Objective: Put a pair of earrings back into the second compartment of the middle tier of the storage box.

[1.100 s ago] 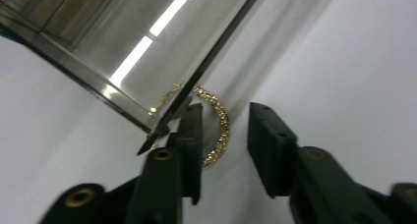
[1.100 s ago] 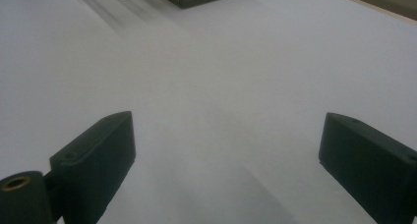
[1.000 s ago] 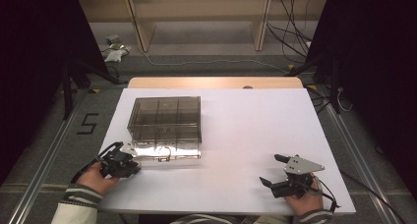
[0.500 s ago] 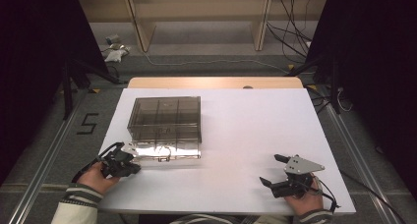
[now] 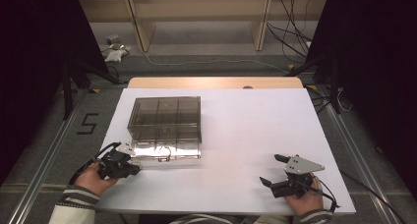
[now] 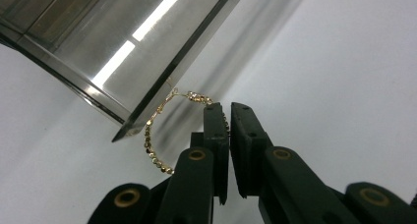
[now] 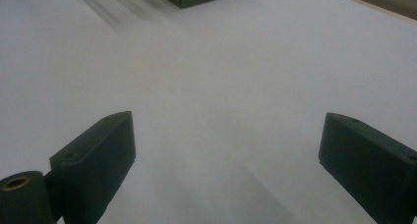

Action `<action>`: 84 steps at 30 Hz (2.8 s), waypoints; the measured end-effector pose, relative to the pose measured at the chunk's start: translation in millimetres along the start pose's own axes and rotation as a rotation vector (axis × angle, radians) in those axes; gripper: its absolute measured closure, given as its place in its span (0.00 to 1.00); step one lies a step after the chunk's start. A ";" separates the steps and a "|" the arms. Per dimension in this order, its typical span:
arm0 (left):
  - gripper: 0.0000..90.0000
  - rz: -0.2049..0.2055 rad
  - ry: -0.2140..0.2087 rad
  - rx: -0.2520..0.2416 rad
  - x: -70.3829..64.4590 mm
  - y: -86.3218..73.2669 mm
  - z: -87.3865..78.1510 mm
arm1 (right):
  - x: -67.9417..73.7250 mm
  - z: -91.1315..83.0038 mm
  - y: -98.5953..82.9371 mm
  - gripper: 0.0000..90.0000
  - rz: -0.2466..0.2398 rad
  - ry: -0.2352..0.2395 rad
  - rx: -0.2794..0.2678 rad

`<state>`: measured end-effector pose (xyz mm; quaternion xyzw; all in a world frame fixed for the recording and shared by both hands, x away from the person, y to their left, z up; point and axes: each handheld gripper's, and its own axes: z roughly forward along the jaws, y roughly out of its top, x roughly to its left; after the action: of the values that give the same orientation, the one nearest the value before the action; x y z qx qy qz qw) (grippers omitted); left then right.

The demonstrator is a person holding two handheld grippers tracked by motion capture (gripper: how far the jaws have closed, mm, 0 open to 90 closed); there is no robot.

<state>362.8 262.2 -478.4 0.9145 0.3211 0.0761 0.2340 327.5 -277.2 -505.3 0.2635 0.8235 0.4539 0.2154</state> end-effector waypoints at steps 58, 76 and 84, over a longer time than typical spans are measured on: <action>0.95 0.082 0.050 -0.143 -19.4 33.1 -48.5 | 0.4 0.5 0.0 0.09 -0.003 -0.004 0.007; 0.95 0.119 0.045 -0.169 -23.4 57.6 -48.9 | 0.4 0.2 0.0 0.09 -0.005 -0.006 0.005; 0.95 0.134 0.035 -0.177 -25.2 70.9 -45.0 | 0.4 0.2 0.0 0.09 -0.006 -0.006 0.005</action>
<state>369.2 215.0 -404.7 0.9082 0.2555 0.1355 0.3026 327.3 -276.8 -505.4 0.2629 0.8247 0.4506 0.2184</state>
